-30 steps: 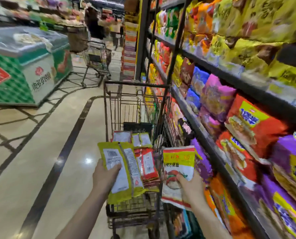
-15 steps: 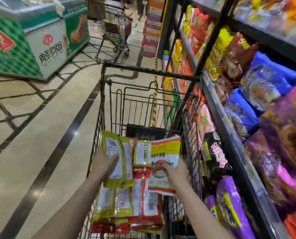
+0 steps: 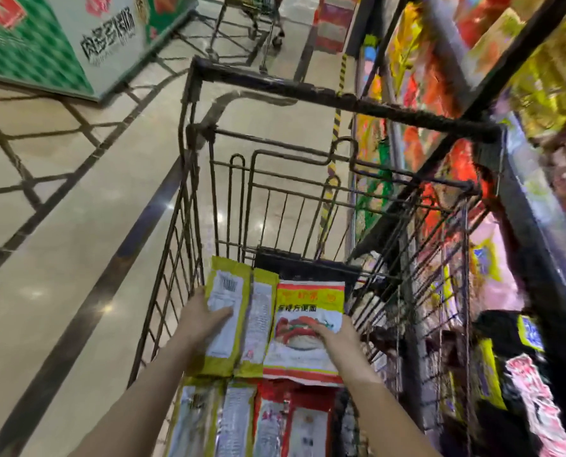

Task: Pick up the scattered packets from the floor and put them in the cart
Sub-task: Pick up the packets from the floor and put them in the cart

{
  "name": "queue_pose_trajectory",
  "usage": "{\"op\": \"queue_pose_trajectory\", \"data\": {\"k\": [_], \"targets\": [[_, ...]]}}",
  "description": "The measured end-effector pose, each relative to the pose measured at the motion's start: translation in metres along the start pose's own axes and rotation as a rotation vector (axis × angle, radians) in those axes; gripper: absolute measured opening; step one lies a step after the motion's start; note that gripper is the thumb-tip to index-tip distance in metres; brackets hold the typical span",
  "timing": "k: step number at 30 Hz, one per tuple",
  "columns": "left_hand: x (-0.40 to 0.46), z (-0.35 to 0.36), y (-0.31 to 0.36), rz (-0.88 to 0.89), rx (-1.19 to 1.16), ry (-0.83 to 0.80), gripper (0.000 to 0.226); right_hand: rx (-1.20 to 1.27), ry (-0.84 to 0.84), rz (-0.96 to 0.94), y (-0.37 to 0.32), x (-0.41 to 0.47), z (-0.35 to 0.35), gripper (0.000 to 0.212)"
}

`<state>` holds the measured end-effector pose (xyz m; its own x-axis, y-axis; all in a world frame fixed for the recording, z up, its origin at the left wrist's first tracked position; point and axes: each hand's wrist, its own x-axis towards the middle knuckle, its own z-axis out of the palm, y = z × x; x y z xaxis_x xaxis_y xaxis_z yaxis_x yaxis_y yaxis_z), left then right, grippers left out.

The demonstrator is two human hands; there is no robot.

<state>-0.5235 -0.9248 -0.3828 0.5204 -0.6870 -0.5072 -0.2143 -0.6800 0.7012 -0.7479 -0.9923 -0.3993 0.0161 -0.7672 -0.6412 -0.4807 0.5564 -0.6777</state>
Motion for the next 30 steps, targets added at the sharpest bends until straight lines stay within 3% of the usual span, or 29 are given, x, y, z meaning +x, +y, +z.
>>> {"op": "queue_pose_trajectory", "data": {"k": [5, 10, 13, 20, 24, 30], "targets": [[0.015, 0.012, -0.012, 0.122, 0.126, 0.143, 0.045, -0.136, 0.144, 0.046, 0.013, 0.024, 0.007, 0.071], [0.015, 0.023, -0.029, 0.045, 0.280, -0.032, 0.084, -0.183, 0.150, 0.048, 0.026, 0.033, 0.014, 0.064], [0.023, 0.024, -0.033, 0.071, 0.293, -0.046, 0.090, -0.180, 0.104, 0.056, 0.025, 0.038, 0.012, 0.064], [0.032, 0.020, -0.026, 0.068, 0.284, -0.015, 0.079, -0.051, 0.092, 0.075, 0.022, 0.032, 0.009, 0.071], [0.016, 0.018, -0.020, 0.132, 0.345, 0.060, 0.060, -0.023, 0.119, 0.023, 0.014, 0.014, 0.000, 0.068], [-0.023, 0.004, -0.013, 0.300, 0.419, 0.126, 0.046, -0.373, 0.154, -0.204, -0.005, -0.036, -0.013, 0.052]]}}
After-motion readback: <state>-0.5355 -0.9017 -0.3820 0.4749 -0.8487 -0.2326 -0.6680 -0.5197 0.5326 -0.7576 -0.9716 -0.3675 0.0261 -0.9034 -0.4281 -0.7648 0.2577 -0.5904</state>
